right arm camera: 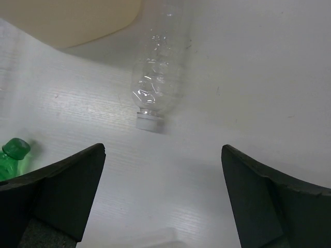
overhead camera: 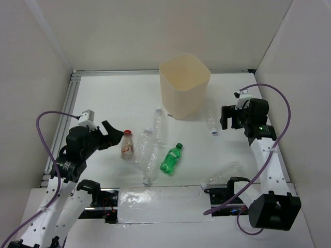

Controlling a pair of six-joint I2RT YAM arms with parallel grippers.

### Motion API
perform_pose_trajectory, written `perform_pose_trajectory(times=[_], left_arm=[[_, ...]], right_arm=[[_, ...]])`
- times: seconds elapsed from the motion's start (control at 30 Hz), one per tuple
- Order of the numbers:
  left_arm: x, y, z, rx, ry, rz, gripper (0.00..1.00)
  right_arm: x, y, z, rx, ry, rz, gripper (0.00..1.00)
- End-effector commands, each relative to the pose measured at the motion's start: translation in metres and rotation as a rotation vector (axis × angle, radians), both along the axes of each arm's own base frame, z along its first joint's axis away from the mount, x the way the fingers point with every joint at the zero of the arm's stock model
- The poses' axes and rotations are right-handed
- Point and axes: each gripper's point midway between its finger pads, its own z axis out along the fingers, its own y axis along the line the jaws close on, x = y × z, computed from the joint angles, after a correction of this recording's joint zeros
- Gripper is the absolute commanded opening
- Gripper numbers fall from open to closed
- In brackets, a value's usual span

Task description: Put the plastic bottles in the bin

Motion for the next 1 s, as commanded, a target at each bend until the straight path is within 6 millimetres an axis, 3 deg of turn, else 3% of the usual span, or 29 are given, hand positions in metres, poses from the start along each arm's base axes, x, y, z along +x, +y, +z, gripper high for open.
perform_pose_trajectory(times=[0.0, 0.2, 0.23, 0.27, 0.3, 0.37, 0.4, 0.43, 0.47, 0.5, 0.53, 0.57, 0.6, 0.67, 0.77, 0.8, 0.9, 0.97], left_arm=[[-0.002, -0.006, 0.018, -0.011, -0.036, -0.041, 0.99], [-0.001, -0.012, 0.019, -0.025, -0.034, -0.073, 0.99], [-0.001, -0.012, 0.015, -0.024, -0.025, -0.073, 0.99], [0.002, -0.014, 0.012, -0.026, -0.01, -0.083, 0.99], [0.003, -0.015, 0.009, -0.023, 0.003, -0.083, 0.95], [0.007, -0.018, 0.008, -0.025, 0.027, -0.093, 0.77], [0.01, -0.018, 0.006, -0.023, 0.041, -0.093, 0.3], [0.016, -0.02, 0.003, -0.019, 0.07, -0.082, 0.09], [0.015, -0.016, -0.007, -0.012, 0.119, -0.054, 0.03], [0.018, -0.017, -0.008, -0.007, 0.131, -0.042, 0.04], [0.02, -0.011, -0.017, 0.019, 0.162, -0.008, 0.12], [0.021, -0.016, -0.026, 0.019, 0.203, -0.004, 0.43], [0.022, -0.017, -0.032, 0.032, 0.222, -0.006, 0.55], [0.031, -0.022, -0.048, 0.088, 0.287, 0.0, 0.7], [0.033, -0.024, -0.07, 0.193, 0.387, -0.008, 0.72], [0.034, -0.024, -0.09, 0.238, 0.452, -0.016, 0.74], [0.037, -0.026, -0.107, 0.293, 0.499, -0.02, 0.75], [0.037, -0.021, -0.129, 0.334, 0.554, -0.005, 0.75]], right_arm=[[0.0, 0.002, 0.008, 0.011, -0.044, 0.005, 1.0], [-0.008, 0.011, 0.005, -0.027, -0.045, 0.121, 1.0], [-0.01, 0.012, 0.0, -0.01, -0.03, 0.111, 0.95], [-0.007, 0.012, -0.001, -0.001, -0.028, 0.105, 0.66], [-0.006, 0.013, -0.004, 0.009, -0.014, 0.1, 0.49], [-0.002, 0.012, -0.013, 0.025, 0.024, 0.093, 0.32], [-0.001, 0.013, -0.016, 0.036, 0.038, 0.086, 0.33], [0.001, 0.014, -0.018, 0.045, 0.049, 0.094, 0.39], [0.006, 0.014, -0.013, 0.05, 0.025, 0.087, 0.52], [0.011, 0.014, -0.012, 0.049, 0.019, 0.088, 0.63], [0.013, 0.015, -0.013, 0.063, 0.021, 0.091, 0.75], [0.017, 0.017, -0.014, 0.074, 0.032, 0.103, 0.89], [0.023, 0.018, -0.009, 0.079, 0.025, 0.11, 0.9], [0.033, 0.021, -0.01, 0.112, 0.049, 0.112, 0.94], [0.041, 0.021, -0.014, 0.123, 0.072, 0.118, 0.96], [0.043, 0.022, -0.009, 0.129, 0.063, 0.113, 0.96], [0.05, 0.021, -0.009, 0.128, 0.056, 0.113, 0.97], [0.05, 0.021, -0.009, 0.128, 0.056, 0.113, 0.97]])
